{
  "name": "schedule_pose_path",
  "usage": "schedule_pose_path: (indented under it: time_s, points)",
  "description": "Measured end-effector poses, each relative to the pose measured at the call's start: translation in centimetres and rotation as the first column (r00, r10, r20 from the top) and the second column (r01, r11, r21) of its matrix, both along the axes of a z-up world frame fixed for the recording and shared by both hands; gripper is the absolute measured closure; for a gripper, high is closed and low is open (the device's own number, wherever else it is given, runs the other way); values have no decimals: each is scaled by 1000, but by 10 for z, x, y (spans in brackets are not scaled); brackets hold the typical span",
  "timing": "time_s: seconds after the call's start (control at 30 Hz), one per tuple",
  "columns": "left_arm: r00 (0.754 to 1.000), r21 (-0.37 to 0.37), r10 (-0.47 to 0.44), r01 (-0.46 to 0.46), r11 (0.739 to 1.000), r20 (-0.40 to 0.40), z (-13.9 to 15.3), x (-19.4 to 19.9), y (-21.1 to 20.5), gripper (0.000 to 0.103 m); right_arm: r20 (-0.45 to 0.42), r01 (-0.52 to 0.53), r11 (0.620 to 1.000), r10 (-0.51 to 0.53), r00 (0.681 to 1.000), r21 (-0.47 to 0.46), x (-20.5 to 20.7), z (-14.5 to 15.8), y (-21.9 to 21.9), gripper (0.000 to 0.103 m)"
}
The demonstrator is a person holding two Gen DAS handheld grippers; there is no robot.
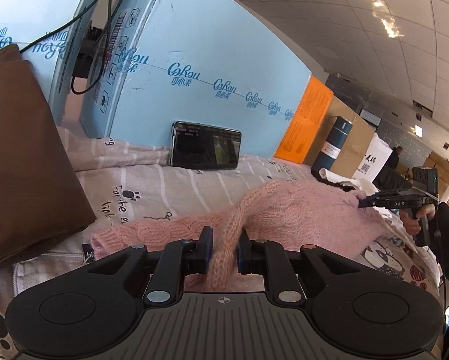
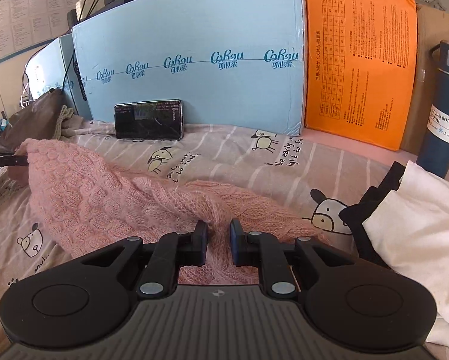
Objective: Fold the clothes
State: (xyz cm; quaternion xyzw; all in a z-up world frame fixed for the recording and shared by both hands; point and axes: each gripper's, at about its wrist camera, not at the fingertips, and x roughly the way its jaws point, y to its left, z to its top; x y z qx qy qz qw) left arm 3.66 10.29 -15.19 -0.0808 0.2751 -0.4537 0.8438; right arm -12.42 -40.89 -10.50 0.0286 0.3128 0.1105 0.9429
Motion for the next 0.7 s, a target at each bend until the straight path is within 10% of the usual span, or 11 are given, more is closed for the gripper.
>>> schedule_pose_path:
  time_s: [0.2, 0.47, 0.57, 0.63, 0.7]
  points:
    - [995, -112, 62, -70, 991, -79, -3, 9, 17, 45, -7, 62, 995, -61, 998, 79, 6, -10, -14, 79]
    - [976, -104, 154, -171, 980, -155, -5, 14, 8, 39, 36, 219, 954, -231, 972, 204, -30, -10, -28, 40]
    - [967, -44, 211, -219, 975, -139, -5, 10, -3, 52, 44, 282, 932, -299, 953, 228, -49, -11, -32, 38]
    - [969, 6, 230, -230, 973, -94, -3, 4, -12, 93, 47, 320, 918, -339, 939, 235, -62, -11, -34, 37]
    - [964, 48, 265, -264, 963, -26, 0, -8, -19, 94, 49, 344, 912, -362, 931, 222, -72, -15, -34, 36]
